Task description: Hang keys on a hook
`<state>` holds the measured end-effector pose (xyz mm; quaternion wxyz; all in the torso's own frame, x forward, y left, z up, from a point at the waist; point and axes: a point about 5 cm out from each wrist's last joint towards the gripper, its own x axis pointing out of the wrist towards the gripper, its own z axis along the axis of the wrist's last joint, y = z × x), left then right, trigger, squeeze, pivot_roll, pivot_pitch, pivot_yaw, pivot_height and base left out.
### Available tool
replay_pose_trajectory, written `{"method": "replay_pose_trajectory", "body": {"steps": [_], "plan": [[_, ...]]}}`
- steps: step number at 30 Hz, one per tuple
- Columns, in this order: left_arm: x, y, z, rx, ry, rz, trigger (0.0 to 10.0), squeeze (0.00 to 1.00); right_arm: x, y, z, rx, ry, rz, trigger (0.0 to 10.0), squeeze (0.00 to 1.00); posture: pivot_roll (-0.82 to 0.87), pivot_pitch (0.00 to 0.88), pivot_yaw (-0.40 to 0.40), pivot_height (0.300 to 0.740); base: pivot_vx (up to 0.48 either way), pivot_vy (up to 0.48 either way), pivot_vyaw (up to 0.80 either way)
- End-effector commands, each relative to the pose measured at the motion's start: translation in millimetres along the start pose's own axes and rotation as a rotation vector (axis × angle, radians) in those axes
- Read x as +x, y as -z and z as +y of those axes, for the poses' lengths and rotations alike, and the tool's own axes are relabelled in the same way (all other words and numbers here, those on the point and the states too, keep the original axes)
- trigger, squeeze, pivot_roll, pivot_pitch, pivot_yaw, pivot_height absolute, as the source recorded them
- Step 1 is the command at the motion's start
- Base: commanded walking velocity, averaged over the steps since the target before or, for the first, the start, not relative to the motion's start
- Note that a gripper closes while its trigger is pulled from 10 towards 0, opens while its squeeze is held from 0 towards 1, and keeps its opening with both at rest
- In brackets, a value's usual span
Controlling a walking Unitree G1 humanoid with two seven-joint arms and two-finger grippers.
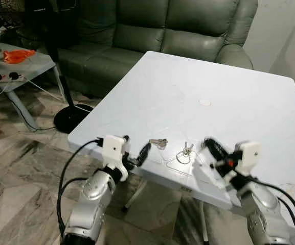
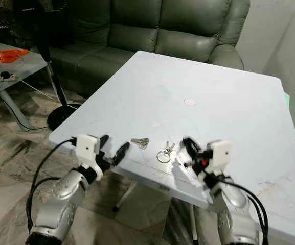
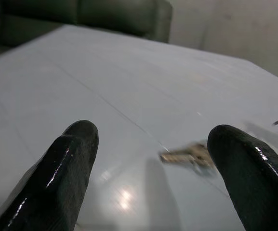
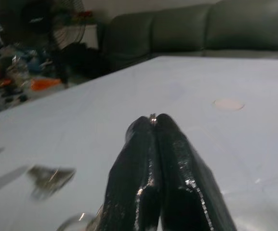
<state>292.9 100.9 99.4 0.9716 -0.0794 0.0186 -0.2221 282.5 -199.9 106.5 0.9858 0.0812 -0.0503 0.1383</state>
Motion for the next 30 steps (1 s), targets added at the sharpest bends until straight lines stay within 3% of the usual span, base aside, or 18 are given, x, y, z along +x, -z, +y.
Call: {"method": "replay_pose_trajectory", "body": {"steps": [1, 6, 15, 16, 17, 25, 30], "plan": [[4.1, -4, 8.0, -0.01, -0.048, -0.013, 10.0, 0.0, 2.7, -8, -4.3, 0.006, 0.053, -0.049, 0.0, 0.0, 0.0, 0.0, -0.036, 0.74, 0.0, 0.0, 0.0], [16.9, -23, 28.1, -0.002, -0.16, -0.08, 10.0, 0.0, 15.3, -22, 0.3, -0.014, 0.119, -0.134, 0.0, 0.0, 0.0, 0.0, -0.037, 0.74, 0.0, 0.0, 0.0], [20.3, -46, 39.0, 0.006, -0.205, -0.172, 10.0, 0.0, 21.2, -32, 12.3, -0.037, 0.157, -0.189, 0.0, 0.0, 0.0, 0.0, -0.035, 0.74, 0.0, 0.0, 0.0], [19.3, -47, 39.5, 0.011, -0.208, -0.181, 10.0, 0.0, 20.5, -32, 13.0, -0.046, 0.166, -0.192, 2.8, 0.0, 0.0, 0.0, -0.035, 0.74, 0.0, 0.0, 0.0], [16.5, -48, 41.9, 0.022, -0.22, -0.195, 10.0, 0.0, 18.1, -31, 15.0, -0.097, 0.182, -0.18, 10.0, 0.0, -0.01, 0.0, -0.034, 0.74, 0.0, 0.0, 0.0], [5.3, -58, 42.8, 0.012, -0.194, -0.252, 10.0, 0.0, 8.3, -30, 20.2, -0.111, 0.193, -0.168, 10.0, 0.0, -0.02, 0.0, -0.028, 0.74, 0.0, 0.0, 0.0], [0.7, -47, 42.8, -0.025, -0.201, -0.232, 10.0, 0.0, 3.6, -21, 21.1, -0.124, 0.219, -0.134, 10.0, 0.0, -0.02, 0.0, -0.025, 0.74, 0.0, 0.0, 0.0]]}}
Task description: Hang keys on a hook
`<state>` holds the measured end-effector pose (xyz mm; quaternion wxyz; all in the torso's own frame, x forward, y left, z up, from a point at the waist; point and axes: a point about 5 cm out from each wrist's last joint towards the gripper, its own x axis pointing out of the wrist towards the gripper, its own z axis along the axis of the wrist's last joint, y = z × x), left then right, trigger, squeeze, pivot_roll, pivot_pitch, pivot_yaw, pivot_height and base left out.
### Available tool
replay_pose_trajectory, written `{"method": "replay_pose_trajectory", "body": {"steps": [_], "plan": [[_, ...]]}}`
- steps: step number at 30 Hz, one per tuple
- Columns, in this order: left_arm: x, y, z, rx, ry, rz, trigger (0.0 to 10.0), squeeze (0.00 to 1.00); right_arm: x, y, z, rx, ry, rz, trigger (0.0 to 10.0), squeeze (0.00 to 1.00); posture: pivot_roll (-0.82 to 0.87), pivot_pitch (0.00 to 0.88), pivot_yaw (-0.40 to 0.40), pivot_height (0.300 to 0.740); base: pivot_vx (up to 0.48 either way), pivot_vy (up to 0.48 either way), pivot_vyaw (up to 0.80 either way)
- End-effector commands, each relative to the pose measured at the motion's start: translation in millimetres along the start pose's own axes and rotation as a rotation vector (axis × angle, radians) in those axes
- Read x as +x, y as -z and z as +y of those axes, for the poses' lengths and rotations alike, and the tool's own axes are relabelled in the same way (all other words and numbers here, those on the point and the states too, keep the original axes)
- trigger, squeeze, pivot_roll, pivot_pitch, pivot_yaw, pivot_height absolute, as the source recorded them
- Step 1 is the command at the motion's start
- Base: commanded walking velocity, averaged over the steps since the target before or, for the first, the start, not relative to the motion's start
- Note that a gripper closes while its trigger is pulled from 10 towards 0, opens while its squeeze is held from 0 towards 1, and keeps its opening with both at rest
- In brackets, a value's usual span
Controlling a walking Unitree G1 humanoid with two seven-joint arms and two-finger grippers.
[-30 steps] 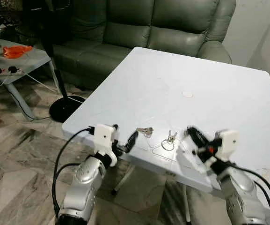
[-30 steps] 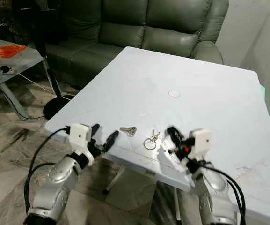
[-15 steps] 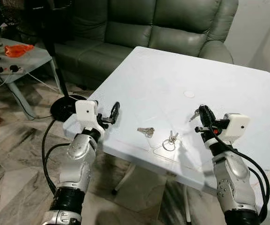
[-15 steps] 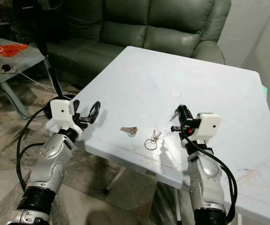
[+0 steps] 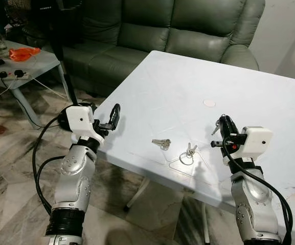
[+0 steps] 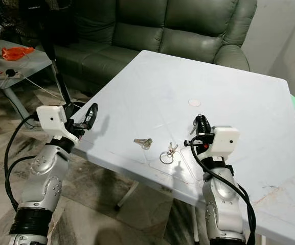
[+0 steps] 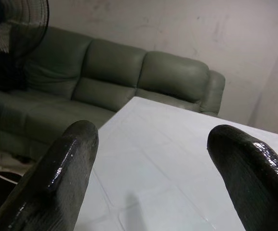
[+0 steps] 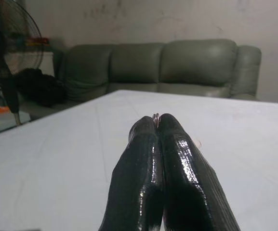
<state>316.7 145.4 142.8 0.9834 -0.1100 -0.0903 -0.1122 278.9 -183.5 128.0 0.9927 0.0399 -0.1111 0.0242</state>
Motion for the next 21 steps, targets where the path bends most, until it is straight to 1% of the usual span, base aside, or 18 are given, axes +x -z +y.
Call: {"method": "replay_pose_trajectory", "body": {"steps": [1, 6, 8, 10, 15, 19, 21], "plan": [[-2.5, 4, 0.4, -0.01, -0.002, 0.014, 10.0, 0.0, -0.2, -1, 1.7, -0.018, 0.008, 0.001, 10.0, 0.0, -0.02, 0.0, -0.022, 0.74, 0.0, 0.0, 0.0], [-0.9, 2, -3.0, -0.019, 0.005, 0.015, 10.0, 0.0, 1.3, 4, 5.6, -0.019, 0.015, 0.035, 10.0, 0.0, -0.02, 0.0, -0.022, 0.74, 0.0, 0.0, 0.0], [1.4, 2, -3.8, -0.019, 0.008, 0.016, 10.0, 0.0, 3.3, 4, 8.1, -0.023, 0.006, 0.042, 10.0, 0.0, -0.01, 0.0, -0.023, 0.74, 0.0, 0.0, 0.0], [7.1, -1, -4.5, -0.002, 0.011, 0.011, 10.0, 0.0, 8.0, 4, 9.4, -0.036, 0.004, 0.049, 10.0, 0.0, -0.01, 0.0, -0.026, 0.74, 0.0, 0.0, 0.0], [11.9, -3, -3.6, 0.003, 0.007, 0.008, 10.0, 0.0, 12.4, 3, 9.6, -0.044, 0.002, 0.046, 10.0, 0.0, -0.01, 0.0, -0.026, 0.74, 0.0, 0.0, 0.0], [13.9, -3, -3.8, -0.015, 0.004, 0.01, 10.0, 0.0, 14.5, 3, 10.7, -0.057, -0.003, 0.05, 10.0, 0.0, -0.01, 0.0, -0.029, 0.74, 0.0, 0.0, 0.0], [14.5, -2, -4.3, -0.022, 0.002, 0.012, 10.0, 0.0, 14.4, 3, 11.3, -0.059, -0.003, 0.054, 10.0, 0.0, -0.01, 0.0, -0.03, 0.74, 0.0, 0.291, 0.0]]}}
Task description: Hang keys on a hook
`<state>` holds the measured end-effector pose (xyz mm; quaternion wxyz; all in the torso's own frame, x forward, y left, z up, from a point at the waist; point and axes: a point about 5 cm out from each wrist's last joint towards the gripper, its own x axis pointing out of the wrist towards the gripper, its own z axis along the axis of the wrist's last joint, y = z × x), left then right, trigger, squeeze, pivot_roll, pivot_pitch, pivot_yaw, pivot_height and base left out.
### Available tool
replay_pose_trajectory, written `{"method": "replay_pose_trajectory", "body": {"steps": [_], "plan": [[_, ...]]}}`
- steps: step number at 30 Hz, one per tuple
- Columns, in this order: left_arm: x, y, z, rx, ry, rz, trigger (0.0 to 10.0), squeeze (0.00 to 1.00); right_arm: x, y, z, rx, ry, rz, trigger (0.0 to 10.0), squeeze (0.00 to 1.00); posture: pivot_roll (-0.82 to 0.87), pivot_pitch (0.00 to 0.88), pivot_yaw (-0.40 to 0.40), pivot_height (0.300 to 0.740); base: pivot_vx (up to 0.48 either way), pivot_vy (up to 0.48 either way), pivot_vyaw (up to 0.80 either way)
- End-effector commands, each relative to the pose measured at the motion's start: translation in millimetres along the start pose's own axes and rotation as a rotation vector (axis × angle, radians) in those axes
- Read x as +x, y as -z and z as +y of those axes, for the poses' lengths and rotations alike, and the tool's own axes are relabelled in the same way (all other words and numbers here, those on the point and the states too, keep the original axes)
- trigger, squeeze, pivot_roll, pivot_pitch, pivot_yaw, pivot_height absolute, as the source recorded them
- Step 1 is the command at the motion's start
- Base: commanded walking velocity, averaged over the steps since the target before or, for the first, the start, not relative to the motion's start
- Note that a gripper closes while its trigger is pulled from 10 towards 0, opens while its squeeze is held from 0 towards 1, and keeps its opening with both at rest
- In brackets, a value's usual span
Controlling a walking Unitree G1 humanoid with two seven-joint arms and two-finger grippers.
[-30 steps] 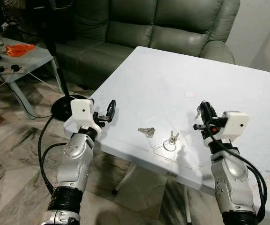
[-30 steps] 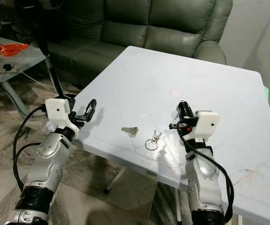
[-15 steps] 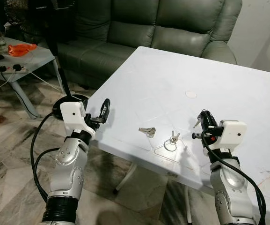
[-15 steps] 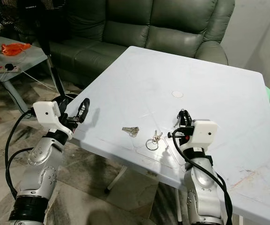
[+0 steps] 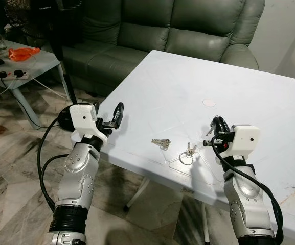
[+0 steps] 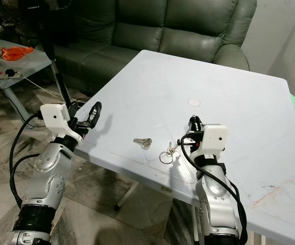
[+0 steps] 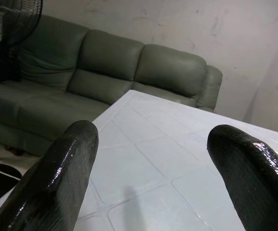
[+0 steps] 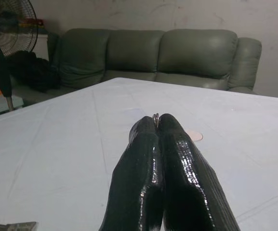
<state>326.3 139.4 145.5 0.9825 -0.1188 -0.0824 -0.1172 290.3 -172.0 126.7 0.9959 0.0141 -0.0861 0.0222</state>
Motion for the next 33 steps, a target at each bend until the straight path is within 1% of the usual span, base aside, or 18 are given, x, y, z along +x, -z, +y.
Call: {"method": "replay_pose_trajectory", "body": {"steps": [1, 8, 33], "plan": [[3.6, -2.2, -0.5, -0.005, -0.007, -0.001, 10.0, 0.0, 2.9, -1.2, 1.1, -0.008, -0.004, 0.003, 10.0, 0.0, -0.01, 0.0, -0.03, 0.74, 0.0, 0.334, 0.0], [2.7, 0.9, 0.2, -0.019, -0.013, 0.006, 10.0, 0.0, 2.3, -0.1, 2.0, -0.012, -0.008, 0.011, 10.0, 0.0, -0.02, 0.0, -0.035, 0.74, 0.0, 0.479, 0.0], [3.9, 2.0, -1.6, -0.031, -0.017, 0.003, 10.0, 0.0, 1.5, 0.9, 0.8, -0.025, -0.017, 0.024, 10.0, 0.0, -0.02, 0.0, -0.048, 0.74, 0.0, 0.48, 0.0]]}}
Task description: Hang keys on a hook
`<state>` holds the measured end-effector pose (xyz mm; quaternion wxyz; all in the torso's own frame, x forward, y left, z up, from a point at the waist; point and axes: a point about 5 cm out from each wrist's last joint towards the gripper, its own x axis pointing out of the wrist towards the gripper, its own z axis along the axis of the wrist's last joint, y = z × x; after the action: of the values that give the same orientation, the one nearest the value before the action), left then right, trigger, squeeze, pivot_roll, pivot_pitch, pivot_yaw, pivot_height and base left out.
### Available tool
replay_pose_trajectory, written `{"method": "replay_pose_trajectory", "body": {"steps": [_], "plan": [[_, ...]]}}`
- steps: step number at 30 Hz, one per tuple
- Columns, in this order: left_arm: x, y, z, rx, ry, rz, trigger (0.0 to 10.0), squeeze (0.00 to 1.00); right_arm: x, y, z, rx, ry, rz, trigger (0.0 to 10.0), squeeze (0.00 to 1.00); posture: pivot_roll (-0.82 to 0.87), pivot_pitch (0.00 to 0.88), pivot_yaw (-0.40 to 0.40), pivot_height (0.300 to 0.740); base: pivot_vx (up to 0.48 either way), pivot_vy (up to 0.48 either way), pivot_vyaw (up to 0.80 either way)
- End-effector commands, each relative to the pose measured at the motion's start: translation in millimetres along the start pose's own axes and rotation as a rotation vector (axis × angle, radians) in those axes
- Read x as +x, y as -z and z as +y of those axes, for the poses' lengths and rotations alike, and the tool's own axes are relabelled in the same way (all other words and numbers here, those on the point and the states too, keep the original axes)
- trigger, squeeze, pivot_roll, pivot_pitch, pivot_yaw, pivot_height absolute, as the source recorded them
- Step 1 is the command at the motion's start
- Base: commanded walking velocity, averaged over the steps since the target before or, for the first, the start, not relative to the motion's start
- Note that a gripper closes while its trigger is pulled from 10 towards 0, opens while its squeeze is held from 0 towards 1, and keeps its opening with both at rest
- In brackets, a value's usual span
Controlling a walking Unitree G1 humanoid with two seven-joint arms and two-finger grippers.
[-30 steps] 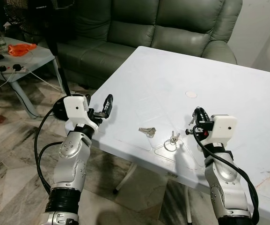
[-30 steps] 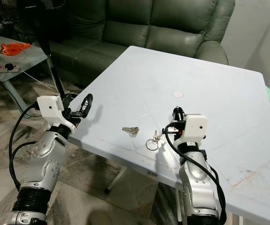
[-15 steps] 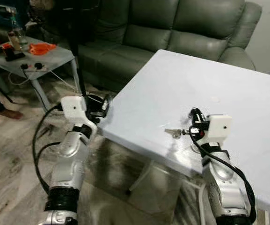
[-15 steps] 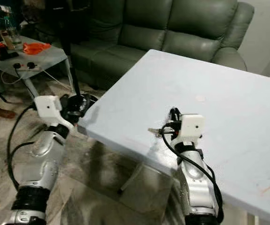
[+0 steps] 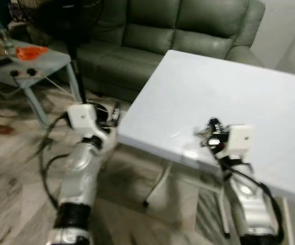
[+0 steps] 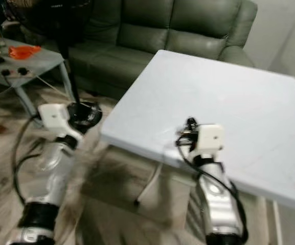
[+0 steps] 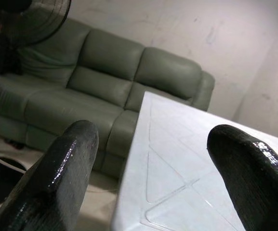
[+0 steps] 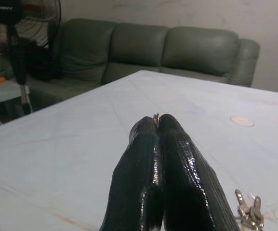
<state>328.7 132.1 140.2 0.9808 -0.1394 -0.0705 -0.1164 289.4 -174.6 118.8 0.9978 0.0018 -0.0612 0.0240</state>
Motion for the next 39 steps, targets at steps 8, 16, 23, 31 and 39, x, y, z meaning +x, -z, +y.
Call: {"method": "replay_pose_trajectory", "body": {"steps": [8, 16, 23, 31, 39], "plan": [[0.9, -5.3, 3.9, 0.021, -0.017, -0.019, 10.0, 0.0, 3.7, -7.4, 3.7, -0.006, -0.017, -0.028, 10.0, 0.0, -0.02, 0.0, -0.049, 0.74, 0.0, 0.279, 0.0], [0.4, -4.2, 3.1, 0.023, -0.015, -0.018, 10.0, 0.0, 3.3, -7.5, 3.6, -0.01, -0.019, -0.028, 10.0, 0.0, -0.02, 0.0, -0.052, 0.74, 0.0, 0.0, 0.0], [0.7, -4.2, 2.3, 0.024, -0.015, -0.022, 10.0, 0.0, 3.8, -7.2, 2.9, -0.009, -0.015, -0.021, 10.0, 0.0, -0.02, 0.0, -0.052, 0.74, 0.0, 0.0, 0.0], [1.8, -4.2, 2.3, 0.024, -0.021, -0.019, 10.0, 0.0, 5.7, -5.3, 2.2, -0.014, -0.009, 0.001, 10.0, 0.0, -0.02, 0.0, -0.047, 0.74, 0.0, 0.0, -0.66], [4.0, -3.0, -1.5, 0.062, -0.002, -0.012, 10.0, 0.0, 8.7, -5.0, 3.4, -0.01, -0.01, 0.011, 10.0, 0.0, -0.02, 0.0, -0.044, 0.74, 0.0, 0.0, -0.72]]}}
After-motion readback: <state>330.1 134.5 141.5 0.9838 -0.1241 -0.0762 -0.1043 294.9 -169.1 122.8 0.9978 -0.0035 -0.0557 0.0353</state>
